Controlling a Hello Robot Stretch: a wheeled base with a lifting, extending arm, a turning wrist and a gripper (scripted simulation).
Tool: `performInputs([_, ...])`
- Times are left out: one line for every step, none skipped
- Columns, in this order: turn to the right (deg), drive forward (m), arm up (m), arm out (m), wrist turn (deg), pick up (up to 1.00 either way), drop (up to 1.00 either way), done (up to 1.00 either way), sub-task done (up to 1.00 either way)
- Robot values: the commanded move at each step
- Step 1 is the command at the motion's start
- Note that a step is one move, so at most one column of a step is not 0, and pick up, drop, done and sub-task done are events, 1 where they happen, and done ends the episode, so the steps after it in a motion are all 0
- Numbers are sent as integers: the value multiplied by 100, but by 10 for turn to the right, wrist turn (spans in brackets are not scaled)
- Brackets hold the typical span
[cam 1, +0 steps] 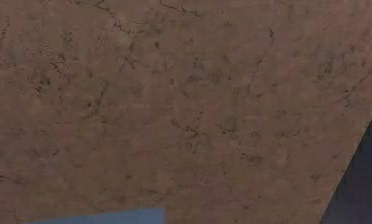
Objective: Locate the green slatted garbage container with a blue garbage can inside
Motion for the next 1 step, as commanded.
performInputs([-450,0,0,0,0,0,0,0,0])
